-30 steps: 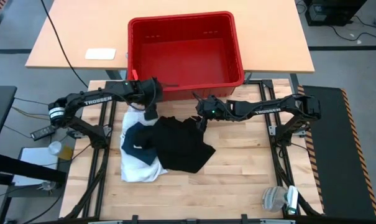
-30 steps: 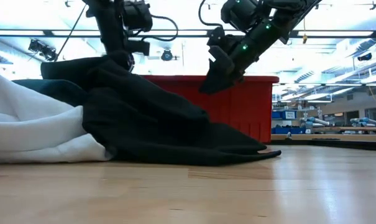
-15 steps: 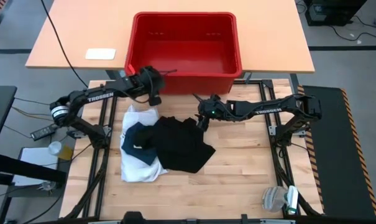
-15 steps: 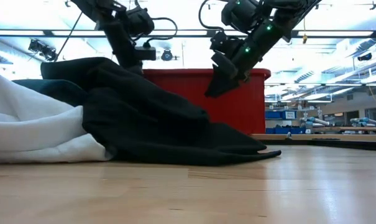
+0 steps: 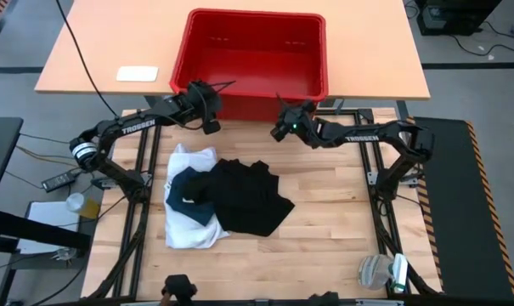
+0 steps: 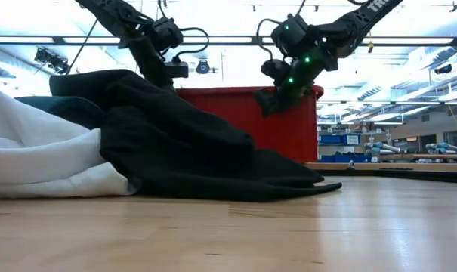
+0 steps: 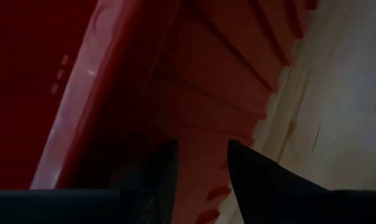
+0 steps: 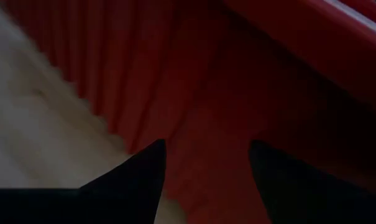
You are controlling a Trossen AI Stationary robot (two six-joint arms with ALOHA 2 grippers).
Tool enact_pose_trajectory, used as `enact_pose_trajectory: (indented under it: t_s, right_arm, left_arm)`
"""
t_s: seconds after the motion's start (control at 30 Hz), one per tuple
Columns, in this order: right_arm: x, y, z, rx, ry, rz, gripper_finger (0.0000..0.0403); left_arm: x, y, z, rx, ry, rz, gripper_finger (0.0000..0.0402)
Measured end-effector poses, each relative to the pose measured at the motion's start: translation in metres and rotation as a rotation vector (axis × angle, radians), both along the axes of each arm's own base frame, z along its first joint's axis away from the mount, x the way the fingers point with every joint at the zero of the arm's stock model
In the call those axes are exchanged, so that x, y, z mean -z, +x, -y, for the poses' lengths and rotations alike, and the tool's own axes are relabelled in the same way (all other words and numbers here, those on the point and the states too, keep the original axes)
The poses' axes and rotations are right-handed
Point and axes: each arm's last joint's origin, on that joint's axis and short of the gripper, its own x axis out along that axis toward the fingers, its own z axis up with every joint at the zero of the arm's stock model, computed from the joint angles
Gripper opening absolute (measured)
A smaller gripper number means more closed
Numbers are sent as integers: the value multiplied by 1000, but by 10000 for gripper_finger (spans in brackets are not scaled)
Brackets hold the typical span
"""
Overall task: Fold laundry
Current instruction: Adjust the red bin, then fold the black shirt
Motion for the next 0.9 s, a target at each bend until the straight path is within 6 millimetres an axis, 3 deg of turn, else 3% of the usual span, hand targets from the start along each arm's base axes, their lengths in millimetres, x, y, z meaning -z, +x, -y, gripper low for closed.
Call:
enact_pose_trajectory:
  t_s: [0.27, 0.5, 0.67, 0.9]
  right_arm:
    - [-1, -14, 28, 68, 9, 20, 210]
    - [-4, -17, 35, 54, -6, 33, 202]
    - [-10, -9, 6, -58, 51, 31, 201]
    - [-30, 1, -64, -347, 110, 32, 201]
  left_arm:
    - [-2, -7, -15, -1, 43, 7, 143]
    - [-6, -18, -31, -24, 49, 67, 143]
    - [-12, -14, -11, 58, 34, 32, 143]
    - [-52, -3, 53, 289, 115, 123, 143]
